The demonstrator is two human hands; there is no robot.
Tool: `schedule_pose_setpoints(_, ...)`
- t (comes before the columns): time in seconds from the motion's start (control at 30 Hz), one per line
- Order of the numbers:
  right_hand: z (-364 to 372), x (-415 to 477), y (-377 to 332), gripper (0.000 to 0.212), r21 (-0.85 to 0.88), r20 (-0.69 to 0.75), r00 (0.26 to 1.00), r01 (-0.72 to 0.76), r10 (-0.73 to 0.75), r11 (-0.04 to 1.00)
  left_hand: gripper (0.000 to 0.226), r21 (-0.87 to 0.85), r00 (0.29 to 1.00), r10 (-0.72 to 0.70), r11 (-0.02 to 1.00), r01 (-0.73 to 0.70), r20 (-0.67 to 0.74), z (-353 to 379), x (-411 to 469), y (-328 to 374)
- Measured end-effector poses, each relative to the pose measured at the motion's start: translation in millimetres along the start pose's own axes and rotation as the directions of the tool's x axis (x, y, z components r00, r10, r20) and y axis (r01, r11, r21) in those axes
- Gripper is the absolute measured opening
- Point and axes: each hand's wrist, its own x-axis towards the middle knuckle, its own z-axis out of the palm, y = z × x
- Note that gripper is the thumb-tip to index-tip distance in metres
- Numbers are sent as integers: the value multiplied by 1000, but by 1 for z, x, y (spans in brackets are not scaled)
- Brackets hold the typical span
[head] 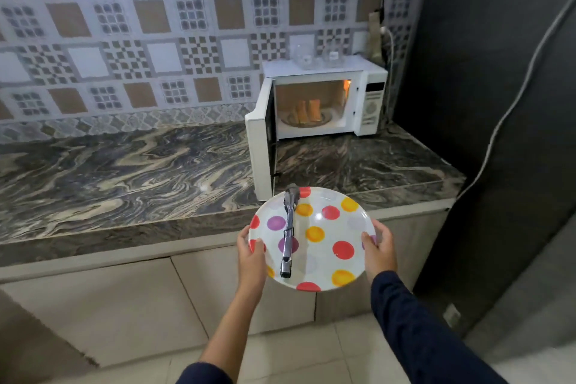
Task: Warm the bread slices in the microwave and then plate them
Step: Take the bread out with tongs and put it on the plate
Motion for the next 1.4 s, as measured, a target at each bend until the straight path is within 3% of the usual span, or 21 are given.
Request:
schedule_pose_setpoints(0.33,-47,110,-22,36,0,-197,980,16,-16,1000,33,5,983,-18,1000,17,181,130,70,-11)
schedule_pose_setpoints(0.63,4,245,-25,32,-107,-252,968,-50,22,993,38,106,989,-59,993,44,139,203,193,-18)
schedule_pose_setpoints(0.73,22,285,-26,32,-137,-214,977,-46,16,989,37,122,989,-33,992,16,142,216,229,-20)
schedule_pose_setpoints(1.07,72,419,-25,34,-351,3,1000,-28,31,936,37,166,995,-70,983,80,-69,260,306,-33)
schedule_pose_setpoints(1.4,89,494,-14,29,-576,264,950,19,164,817,37,281,975,-40,954,102,-217,281,339,-45)
